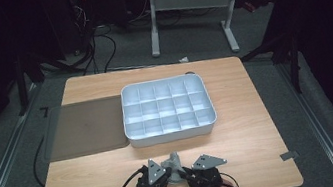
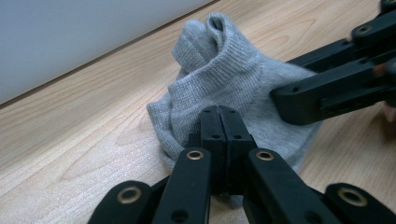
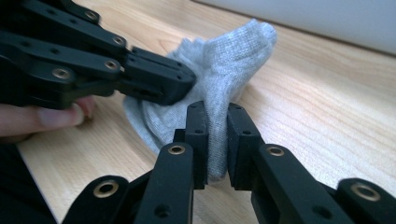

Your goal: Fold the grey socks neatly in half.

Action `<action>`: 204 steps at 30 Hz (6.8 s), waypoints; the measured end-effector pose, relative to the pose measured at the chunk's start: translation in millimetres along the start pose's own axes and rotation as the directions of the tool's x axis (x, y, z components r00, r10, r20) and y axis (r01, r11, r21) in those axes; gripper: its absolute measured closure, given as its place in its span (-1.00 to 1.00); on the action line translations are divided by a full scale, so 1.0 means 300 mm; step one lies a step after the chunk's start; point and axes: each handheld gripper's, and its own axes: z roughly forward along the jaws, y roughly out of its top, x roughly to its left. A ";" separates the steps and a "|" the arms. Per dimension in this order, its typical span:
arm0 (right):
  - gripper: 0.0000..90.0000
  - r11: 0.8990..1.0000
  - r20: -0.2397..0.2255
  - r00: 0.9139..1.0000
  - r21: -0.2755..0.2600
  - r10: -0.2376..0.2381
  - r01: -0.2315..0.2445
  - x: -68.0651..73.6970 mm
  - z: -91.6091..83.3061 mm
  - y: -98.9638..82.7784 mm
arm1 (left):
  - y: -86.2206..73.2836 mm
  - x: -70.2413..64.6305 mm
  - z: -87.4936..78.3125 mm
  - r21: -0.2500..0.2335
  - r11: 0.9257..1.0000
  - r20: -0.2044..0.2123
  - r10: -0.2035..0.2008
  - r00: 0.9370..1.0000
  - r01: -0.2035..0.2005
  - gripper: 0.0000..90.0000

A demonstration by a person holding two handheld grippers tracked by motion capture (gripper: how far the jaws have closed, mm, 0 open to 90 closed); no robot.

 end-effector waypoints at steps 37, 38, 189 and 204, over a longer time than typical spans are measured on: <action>1.00 0.999 0.056 0.998 0.025 -0.024 0.023 0.007 0.047 0.044 | 0.000 0.007 -0.001 0.000 1.000 0.015 -0.012 1.000 0.012 0.98; 1.00 0.999 0.041 0.999 0.022 -0.034 0.033 0.017 0.045 0.051 | 0.000 0.007 0.000 0.000 1.000 0.014 -0.011 1.000 0.011 0.98; 0.10 0.991 -0.119 0.990 0.115 0.080 -0.067 0.076 0.071 0.027 | -0.032 0.115 -0.086 -0.072 0.990 0.040 -0.120 0.992 0.122 0.90; 0.22 0.985 -0.178 0.981 0.165 0.075 -0.045 0.084 0.098 0.053 | -0.062 0.170 -0.126 -0.056 0.979 0.046 -0.193 0.980 0.195 0.61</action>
